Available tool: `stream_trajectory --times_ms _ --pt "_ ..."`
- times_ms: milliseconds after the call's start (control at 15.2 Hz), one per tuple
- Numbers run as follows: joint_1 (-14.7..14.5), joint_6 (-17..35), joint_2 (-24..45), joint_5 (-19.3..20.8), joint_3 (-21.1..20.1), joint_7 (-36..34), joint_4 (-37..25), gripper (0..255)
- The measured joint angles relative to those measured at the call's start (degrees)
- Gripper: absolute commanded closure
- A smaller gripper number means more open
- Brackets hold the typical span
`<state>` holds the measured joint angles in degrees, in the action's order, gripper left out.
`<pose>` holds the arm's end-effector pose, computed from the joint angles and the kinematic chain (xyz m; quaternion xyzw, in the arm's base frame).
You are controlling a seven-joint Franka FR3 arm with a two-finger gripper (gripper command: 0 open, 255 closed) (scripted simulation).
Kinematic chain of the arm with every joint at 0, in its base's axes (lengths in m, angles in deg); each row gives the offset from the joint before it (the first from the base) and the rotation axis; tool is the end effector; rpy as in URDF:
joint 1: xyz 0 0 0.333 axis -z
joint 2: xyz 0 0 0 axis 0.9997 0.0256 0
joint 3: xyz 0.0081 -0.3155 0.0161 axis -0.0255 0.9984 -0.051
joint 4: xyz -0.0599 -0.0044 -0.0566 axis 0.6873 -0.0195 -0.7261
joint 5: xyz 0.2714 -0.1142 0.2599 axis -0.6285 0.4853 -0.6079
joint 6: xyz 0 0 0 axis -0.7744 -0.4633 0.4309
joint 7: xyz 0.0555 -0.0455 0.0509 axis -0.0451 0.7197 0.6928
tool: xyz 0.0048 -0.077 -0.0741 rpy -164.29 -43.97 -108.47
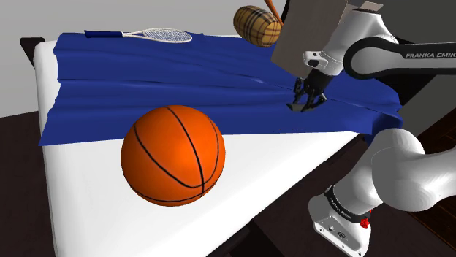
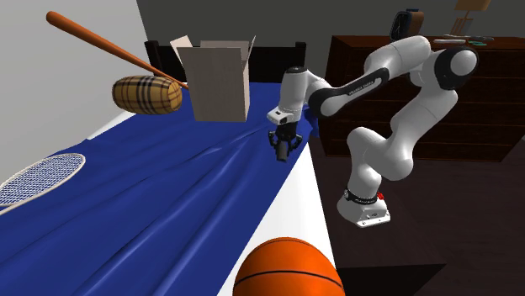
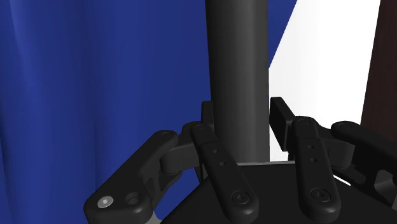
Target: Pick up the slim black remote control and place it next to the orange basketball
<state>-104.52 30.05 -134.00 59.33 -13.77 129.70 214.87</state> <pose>0.3163 -0.1072 0.4195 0.7640 0.6439 0.0298 0.0284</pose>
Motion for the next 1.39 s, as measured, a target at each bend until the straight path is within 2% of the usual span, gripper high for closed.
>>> stream_trajectory --times_ms 1386 --pt "-1.87 -16.68 -2.42 -5.45 -6.03 0.97 -14.29 255"
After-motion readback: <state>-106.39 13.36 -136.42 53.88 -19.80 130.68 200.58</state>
